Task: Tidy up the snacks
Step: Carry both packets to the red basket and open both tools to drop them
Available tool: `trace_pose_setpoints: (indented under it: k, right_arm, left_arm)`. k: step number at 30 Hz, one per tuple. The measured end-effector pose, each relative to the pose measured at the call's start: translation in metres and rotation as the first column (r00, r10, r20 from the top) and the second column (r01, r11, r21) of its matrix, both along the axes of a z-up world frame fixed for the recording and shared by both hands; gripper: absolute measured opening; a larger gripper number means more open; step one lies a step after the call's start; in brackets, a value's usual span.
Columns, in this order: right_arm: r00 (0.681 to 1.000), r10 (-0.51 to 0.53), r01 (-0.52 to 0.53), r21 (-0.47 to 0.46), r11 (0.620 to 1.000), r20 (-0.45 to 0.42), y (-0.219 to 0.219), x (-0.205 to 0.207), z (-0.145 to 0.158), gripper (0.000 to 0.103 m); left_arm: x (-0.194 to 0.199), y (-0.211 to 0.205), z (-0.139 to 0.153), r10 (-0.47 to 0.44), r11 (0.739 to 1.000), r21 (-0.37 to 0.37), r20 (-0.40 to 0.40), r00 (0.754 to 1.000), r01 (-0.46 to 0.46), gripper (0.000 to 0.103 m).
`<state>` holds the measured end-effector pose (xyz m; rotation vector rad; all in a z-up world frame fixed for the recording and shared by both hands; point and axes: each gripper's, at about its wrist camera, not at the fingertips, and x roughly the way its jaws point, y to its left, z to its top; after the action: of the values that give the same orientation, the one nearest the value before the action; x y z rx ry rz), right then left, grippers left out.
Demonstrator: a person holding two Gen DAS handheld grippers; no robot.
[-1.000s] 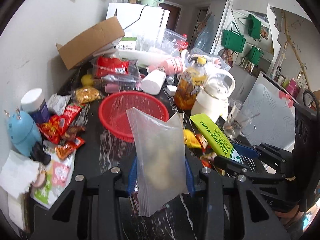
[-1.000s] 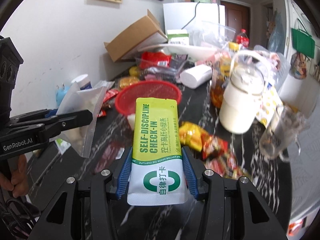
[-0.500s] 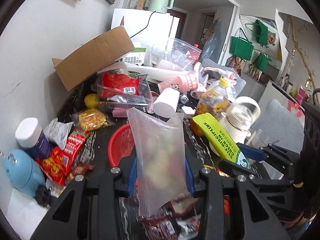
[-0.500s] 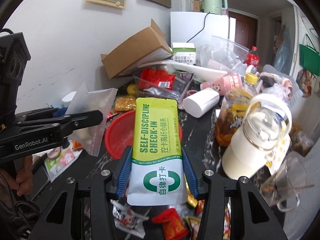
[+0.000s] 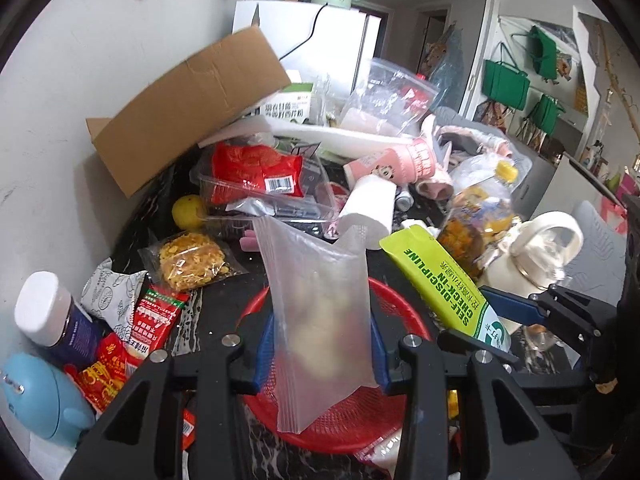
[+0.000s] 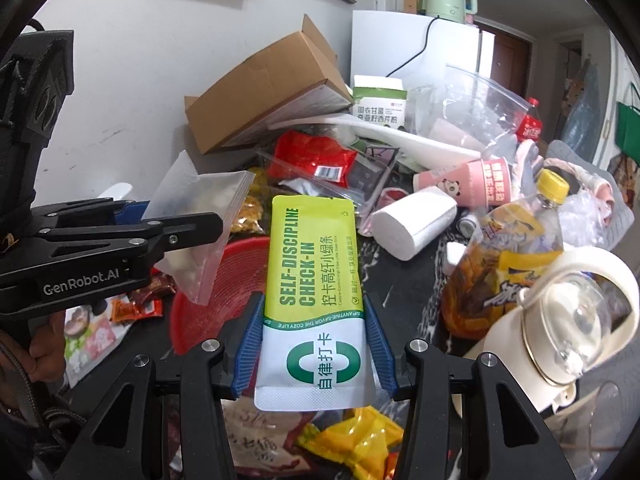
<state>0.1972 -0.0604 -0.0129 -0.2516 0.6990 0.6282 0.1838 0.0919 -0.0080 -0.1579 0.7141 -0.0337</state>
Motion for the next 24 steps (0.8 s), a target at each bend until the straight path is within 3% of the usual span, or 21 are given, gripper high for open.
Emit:
trace_pose_setpoints:
  k: [9,14,16,18,20,24]
  right_arm:
    - [1.000,0.023,-0.024,-0.047,0.999,-0.019,0.017,0.021,-0.022,0.048]
    - [0.999,0.031,-0.033,-0.063,0.997,-0.032,0.022,0.027,-0.030,0.048]
    - [0.999,0.029,-0.032,-0.069,0.997,-0.045,0.022,0.028,-0.031,0.049]
    - [0.998,0.025,-0.029,-0.071,0.997,-0.050,0.021,0.028,-0.031,0.051]
    - [0.999,0.019,-0.022,-0.074,0.997,-0.047,0.019,0.027,-0.029,0.054]
    - [0.999,0.007,-0.010,-0.073,0.997,-0.038,0.014,0.022,-0.024,0.056]
  left_arm:
    - [0.021,-0.001,-0.023,0.025,0.998,0.059,-0.037,0.999,-0.023,0.039]
    - [0.030,0.000,-0.033,0.036,0.996,0.082,-0.097,0.995,-0.028,0.042]
    - [0.033,0.001,-0.038,0.054,0.995,0.095,-0.132,0.990,-0.041,0.049]
    - [0.033,0.001,-0.041,0.076,0.992,0.116,-0.145,0.987,-0.059,0.063]
    - [0.032,0.001,-0.041,0.082,0.991,0.121,-0.142,0.987,-0.065,0.069]
    - [0.027,0.000,-0.035,0.087,0.989,0.130,-0.134,0.987,-0.070,0.070]
